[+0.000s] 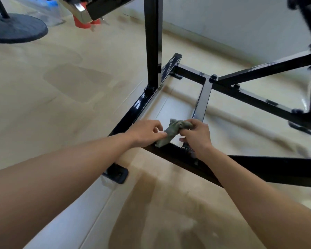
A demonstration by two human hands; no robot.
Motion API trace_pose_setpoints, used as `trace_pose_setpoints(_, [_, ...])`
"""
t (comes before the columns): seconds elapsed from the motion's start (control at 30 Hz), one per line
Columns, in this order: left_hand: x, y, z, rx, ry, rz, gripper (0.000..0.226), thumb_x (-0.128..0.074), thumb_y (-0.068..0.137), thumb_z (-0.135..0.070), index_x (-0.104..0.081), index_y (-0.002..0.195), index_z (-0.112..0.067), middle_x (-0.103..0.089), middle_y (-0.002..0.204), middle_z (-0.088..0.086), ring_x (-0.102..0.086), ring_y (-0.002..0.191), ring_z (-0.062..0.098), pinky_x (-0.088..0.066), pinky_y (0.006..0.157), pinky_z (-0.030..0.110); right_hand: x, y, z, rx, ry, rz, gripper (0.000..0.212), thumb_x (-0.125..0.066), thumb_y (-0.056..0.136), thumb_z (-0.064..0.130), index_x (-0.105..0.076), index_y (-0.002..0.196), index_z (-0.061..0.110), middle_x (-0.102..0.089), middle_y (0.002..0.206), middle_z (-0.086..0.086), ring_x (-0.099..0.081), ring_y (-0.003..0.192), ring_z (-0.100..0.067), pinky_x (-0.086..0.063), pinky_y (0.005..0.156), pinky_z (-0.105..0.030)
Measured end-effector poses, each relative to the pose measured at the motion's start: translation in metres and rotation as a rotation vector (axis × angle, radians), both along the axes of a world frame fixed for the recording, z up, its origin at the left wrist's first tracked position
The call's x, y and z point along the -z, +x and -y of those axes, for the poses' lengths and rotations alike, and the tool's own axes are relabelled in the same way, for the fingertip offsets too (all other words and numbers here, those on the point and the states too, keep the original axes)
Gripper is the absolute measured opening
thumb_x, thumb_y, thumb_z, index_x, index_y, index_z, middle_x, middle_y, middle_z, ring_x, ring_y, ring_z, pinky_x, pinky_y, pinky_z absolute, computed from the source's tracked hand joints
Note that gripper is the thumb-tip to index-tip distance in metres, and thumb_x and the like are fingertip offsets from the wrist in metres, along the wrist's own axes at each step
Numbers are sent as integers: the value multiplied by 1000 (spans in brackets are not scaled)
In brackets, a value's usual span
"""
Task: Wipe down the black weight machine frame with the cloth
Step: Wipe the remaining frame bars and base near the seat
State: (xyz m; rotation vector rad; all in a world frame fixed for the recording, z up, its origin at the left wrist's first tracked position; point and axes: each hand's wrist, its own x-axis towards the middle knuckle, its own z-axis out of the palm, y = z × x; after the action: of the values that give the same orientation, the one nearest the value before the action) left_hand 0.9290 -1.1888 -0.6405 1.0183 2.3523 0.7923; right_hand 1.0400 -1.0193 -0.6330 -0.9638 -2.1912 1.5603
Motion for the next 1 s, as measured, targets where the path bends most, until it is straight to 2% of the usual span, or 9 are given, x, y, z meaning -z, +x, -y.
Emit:
trace_pose_setpoints(0.13, [27, -12, -22, 104, -236, -271, 49, -46, 95, -67, -65, 122, -30, -65, 122, -5, -54, 120, 20, -48, 97, 43, -8, -3, -68, 135, 484, 225, 31, -63, 71, 10, -75, 95, 25, -73, 92, -1, -69, 89, -23, -58, 83, -36])
trace_pose_setpoints(0.23, [53, -16, -36, 15, -291, -354, 62, -36, 92, -73, -69, 118, -27, -67, 116, -2, -61, 107, 22, -47, 89, 38, 2, -2, -86, -85, 474, 432, 12, -69, 75, 11, -75, 86, 12, -68, 79, 7, -64, 86, -14, -52, 76, -20])
trace_pose_setpoints(0.3, [63, -16, -45, -69, -285, -429, 70, -32, 87, -78, -72, 112, -27, -69, 108, -2, -64, 98, 22, -47, 81, 36, 13, -7, -93, -204, 446, 499, 12, -73, 76, 20, -77, 85, 14, -72, 88, 4, -65, 94, -14, -53, 86, -26])
trace_pose_setpoints(0.4, [69, -17, -50, -137, -264, -438, 70, -32, 79, -82, -73, 105, -30, -71, 100, -3, -65, 94, 22, -48, 77, 34, 28, -24, -117, -152, 404, 387, 25, -72, 63, 33, -78, 86, 25, -77, 94, 2, -71, 99, -17, -57, 96, -42])
trace_pose_setpoints(0.53, [74, -14, -48, -159, -250, -461, 69, -31, 79, -81, -73, 102, -31, -70, 97, -7, -62, 94, 18, -48, 81, 36, 31, -49, -140, -66, 440, 352, 27, -83, 69, 19, -79, 95, 25, -75, 92, 2, -71, 93, -19, -58, 89, -38])
trace_pose_setpoints(0.7, [77, -15, -52, -162, -260, -488, 73, -26, 79, -82, -73, 103, -30, -70, 99, -7, -61, 94, 17, -47, 84, 38, 24, -86, -164, 80, 486, 269, 31, -80, 78, 13, -74, 107, 21, -69, 98, 1, -65, 94, -17, -45, 76, -18])
trace_pose_setpoints(0.83, [76, -15, -53, -150, -272, -491, 75, -25, 78, -81, -73, 98, -28, -70, 94, -5, -61, 93, 19, -49, 85, 39, 23, -105, -182, 172, 507, 201, 50, -75, 84, 9, -61, 131, 20, -58, 112, 1, -56, 96, -16, -37, 55, 2])
trace_pose_setpoints(0.87, [75, -16, -52, -142, -270, -493, 76, -23, 77, -82, -73, 97, -28, -69, 92, -5, -61, 92, 19, -49, 85, 39, 26, -107, -186, 179, 526, 194, 53, -75, 84, 11, -58, 133, 21, -59, 115, 0, -57, 98, -17, -39, 61, 1])
trace_pose_setpoints(1.0, [72, -15, -46, -74, -248, -499, 91, -15, 70, -97, -71, 99, -32, -68, 96, -9, -60, 97, 16, -48, 86, 38, 38, -99, -184, 151, 524, 200, 43, -71, 84, 12, -65, 125, 23, -68, 114, -3, -66, 103, -21, -52, 91, -28])
